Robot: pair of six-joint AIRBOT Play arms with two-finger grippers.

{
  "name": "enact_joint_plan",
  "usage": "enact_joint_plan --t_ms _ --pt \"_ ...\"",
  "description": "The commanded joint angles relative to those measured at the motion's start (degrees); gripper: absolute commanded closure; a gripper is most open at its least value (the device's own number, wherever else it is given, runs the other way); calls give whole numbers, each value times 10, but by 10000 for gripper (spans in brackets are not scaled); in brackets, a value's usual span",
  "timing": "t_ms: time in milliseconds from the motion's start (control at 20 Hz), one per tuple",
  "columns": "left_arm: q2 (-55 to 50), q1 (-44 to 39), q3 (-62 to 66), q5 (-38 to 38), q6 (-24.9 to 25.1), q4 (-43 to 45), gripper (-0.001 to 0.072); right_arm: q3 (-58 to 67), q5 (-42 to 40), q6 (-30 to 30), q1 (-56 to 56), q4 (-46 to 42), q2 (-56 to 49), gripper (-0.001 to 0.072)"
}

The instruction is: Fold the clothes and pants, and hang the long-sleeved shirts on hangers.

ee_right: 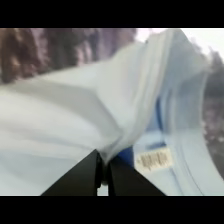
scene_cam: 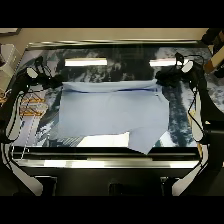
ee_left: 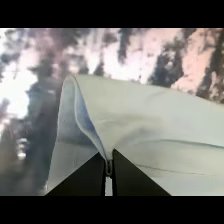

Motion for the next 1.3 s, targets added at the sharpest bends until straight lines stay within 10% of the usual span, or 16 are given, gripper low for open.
enact_joint_plan --t_ms 0,900,1000,1100,1200,1250 --pt "-2 0 2 -123 -3 9 696 0 80 18 0 -92 -1 672" --pt "-9 -50 2 -204 -55 104 695 0 133 31 0 -96 -35 671" --pt "-14 -54 2 -204 -55 104 692 0 138 32 0 -96 -37 546" --pt "-17 -53 2 -204 -55 111 455 0 152 37 0 -97 -35 280" --pt "-8 -46 2 -214 -54 135 86 1 192 20 -1 -124 -21 210" --pt "2 -41 2 -234 -54 149 31 1 217 -18 -1 -133 -5 210"
